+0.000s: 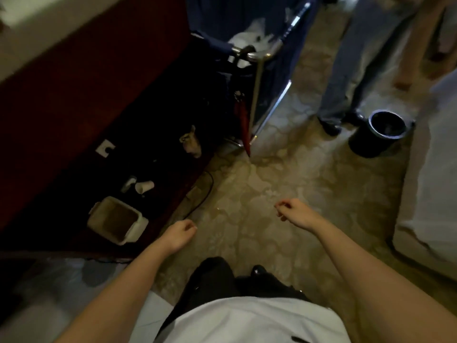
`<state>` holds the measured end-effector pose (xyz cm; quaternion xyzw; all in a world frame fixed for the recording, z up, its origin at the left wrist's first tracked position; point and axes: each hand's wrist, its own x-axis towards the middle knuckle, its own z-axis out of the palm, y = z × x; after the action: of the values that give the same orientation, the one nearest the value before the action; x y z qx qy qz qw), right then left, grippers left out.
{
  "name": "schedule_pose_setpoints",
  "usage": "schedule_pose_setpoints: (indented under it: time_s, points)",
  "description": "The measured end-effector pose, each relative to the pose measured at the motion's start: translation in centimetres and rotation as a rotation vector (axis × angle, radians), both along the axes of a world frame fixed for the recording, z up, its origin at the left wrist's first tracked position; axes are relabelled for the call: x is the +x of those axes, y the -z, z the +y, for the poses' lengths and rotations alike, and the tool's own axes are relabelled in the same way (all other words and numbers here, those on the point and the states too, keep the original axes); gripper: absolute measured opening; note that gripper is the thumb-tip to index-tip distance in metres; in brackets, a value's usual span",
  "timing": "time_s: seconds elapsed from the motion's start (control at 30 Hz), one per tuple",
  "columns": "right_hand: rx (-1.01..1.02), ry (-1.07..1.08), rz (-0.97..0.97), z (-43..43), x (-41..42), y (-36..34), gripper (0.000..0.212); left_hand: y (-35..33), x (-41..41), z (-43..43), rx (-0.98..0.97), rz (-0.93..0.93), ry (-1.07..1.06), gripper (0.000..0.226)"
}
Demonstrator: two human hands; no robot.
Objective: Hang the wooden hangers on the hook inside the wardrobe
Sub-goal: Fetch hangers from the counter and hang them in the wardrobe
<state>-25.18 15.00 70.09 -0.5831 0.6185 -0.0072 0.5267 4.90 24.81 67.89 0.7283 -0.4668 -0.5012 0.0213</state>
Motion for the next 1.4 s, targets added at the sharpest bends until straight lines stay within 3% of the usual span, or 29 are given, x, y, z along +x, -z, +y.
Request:
schedule_pose_setpoints:
  time_s: [0.47, 0.7, 1.0, 1.2, 1.4]
  points:
    - [-0.345, -0.503, -0.241, -20.2, 17.1, -11.3, 0.013, -17.4, 8.3, -15.4, -0.357, -0.062, -0.041, 0.032]
    - [-0.608, -0.632, -0.370, -25.8, 26.1, -21.0, 0.021, -29.1, 13.6, -20.6, -0.655, -0.316, 0.028, 0.034]
    - [-0.786, -0.739, -0.443, -31.6, 34.5, -29.8, 0.026, -36.9, 20.4, -26.0, -0.809, -0.617, 0.003, 0.037]
    - [-0.995, -0.788, -0.353, -37.4, 40.1, -34.8, 0.028, -38.6, 26.0, -31.6, -0.766, -0.750, -0.100, 0.043]
    - [-1.040, -0.945, -0.152, -44.1, 47.0, -35.9, 0.040, -37.3, 30.2, -36.8, -0.573, -0.841, -0.295, 0.070]
